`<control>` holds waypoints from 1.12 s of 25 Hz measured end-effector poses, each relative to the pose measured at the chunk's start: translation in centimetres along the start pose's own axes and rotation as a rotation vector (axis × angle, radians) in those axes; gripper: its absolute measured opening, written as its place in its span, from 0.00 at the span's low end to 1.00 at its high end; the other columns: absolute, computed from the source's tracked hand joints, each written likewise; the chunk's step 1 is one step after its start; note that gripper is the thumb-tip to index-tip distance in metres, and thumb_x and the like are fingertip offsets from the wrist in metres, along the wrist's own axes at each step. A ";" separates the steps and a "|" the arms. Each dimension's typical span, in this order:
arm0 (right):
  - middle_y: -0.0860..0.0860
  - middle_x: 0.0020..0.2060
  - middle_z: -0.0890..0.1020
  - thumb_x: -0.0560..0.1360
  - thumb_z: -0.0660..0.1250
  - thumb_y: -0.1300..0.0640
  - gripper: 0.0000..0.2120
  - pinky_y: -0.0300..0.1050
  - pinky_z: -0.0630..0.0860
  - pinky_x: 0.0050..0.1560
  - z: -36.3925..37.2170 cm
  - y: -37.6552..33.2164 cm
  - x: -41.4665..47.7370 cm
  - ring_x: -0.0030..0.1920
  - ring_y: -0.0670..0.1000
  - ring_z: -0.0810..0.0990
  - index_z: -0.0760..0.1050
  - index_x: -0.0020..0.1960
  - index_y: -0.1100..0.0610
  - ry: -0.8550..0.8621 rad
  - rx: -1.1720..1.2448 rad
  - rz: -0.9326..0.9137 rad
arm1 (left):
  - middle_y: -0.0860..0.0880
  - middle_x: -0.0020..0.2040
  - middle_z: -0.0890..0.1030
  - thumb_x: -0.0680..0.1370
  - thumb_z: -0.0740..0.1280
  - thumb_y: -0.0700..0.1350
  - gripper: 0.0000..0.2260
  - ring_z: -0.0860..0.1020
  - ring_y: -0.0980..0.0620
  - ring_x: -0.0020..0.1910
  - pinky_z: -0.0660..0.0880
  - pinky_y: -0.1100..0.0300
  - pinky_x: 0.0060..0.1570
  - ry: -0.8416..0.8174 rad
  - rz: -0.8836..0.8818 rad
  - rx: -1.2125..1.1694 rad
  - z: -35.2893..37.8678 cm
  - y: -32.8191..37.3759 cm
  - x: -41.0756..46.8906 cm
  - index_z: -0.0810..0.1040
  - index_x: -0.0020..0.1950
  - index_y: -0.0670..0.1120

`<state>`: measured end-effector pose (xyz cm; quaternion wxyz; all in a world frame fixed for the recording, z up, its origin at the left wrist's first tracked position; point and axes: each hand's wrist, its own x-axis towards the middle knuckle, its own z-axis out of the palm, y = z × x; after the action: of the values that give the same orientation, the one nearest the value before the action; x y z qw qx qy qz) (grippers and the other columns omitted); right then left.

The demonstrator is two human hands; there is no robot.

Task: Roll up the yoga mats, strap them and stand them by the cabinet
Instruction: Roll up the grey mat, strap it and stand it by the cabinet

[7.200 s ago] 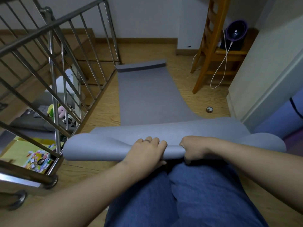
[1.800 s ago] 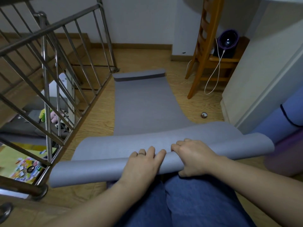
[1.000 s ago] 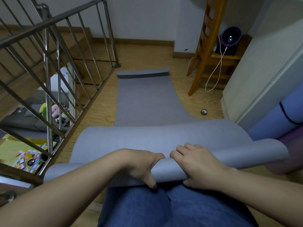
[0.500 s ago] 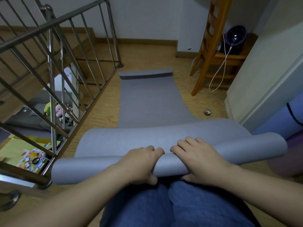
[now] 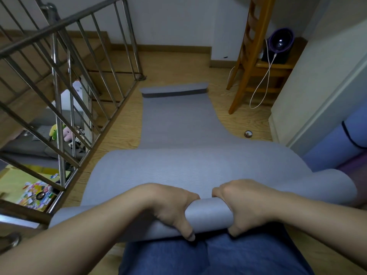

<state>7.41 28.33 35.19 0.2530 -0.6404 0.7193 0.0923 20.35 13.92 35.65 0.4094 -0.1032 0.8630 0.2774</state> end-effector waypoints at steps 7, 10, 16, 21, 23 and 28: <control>0.45 0.43 0.77 0.61 0.78 0.46 0.21 0.42 0.72 0.40 -0.6 1.1 1.4 0.43 0.48 0.76 0.69 0.47 0.46 -0.124 0.214 0.011 | 0.45 0.61 0.67 0.71 0.70 0.56 0.31 0.68 0.43 0.60 0.69 0.51 0.54 0.460 -0.066 0.460 3.1 1.6 0.2 0.62 0.68 0.47; 0.48 0.49 0.75 0.61 0.76 0.41 0.25 0.43 0.72 0.48 -0.4 0.8 1.1 0.49 0.48 0.72 0.70 0.53 0.47 -0.071 0.107 0.037 | 0.45 0.59 0.70 0.71 0.71 0.55 0.29 0.71 0.42 0.56 0.71 0.50 0.53 0.469 -0.026 0.370 3.2 1.2 0.4 0.63 0.66 0.48; 0.47 0.42 0.76 0.54 0.75 0.43 0.28 0.45 0.71 0.38 2.7 -0.7 0.6 0.41 0.52 0.75 0.72 0.50 0.51 0.404 -0.227 0.037 | 0.50 0.58 0.77 0.69 0.73 0.58 0.28 0.76 0.48 0.54 0.74 0.51 0.56 0.177 -0.013 0.057 -0.2 -0.6 1.3 0.66 0.64 0.52; 0.48 0.50 0.77 0.64 0.72 0.45 0.26 0.44 0.71 0.45 0.1 0.3 1.8 0.49 0.52 0.75 0.67 0.57 0.50 0.163 -0.033 0.077 | 0.45 0.52 0.75 0.61 0.78 0.58 0.34 0.77 0.44 0.49 0.73 0.50 0.45 0.617 -0.129 0.483 2.8 1.0 2.1 0.71 0.62 0.46; 0.48 0.48 0.78 0.62 0.74 0.45 0.26 0.44 0.72 0.43 -0.3 0.6 2.5 0.46 0.53 0.77 0.68 0.55 0.51 0.081 -0.026 0.057 | 0.45 0.45 0.76 0.58 0.79 0.54 0.33 0.78 0.44 0.41 0.71 0.53 0.37 0.713 -0.184 0.548 3.8 1.9 2.1 0.74 0.59 0.45; 0.46 0.45 0.78 0.61 0.77 0.45 0.28 0.42 0.74 0.43 -2.7 0.7 2.9 0.44 0.50 0.76 0.71 0.56 0.49 -0.106 0.121 0.048 | 0.46 0.55 0.75 0.70 0.70 0.51 0.26 0.77 0.42 0.51 0.69 0.55 0.42 0.640 -0.059 0.399 1.4 1.0 0.7 0.63 0.63 0.49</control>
<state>5.95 24.71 35.98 0.3264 -0.6007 0.7244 0.0885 20.43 15.59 34.80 0.1388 -0.1275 0.9810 0.0455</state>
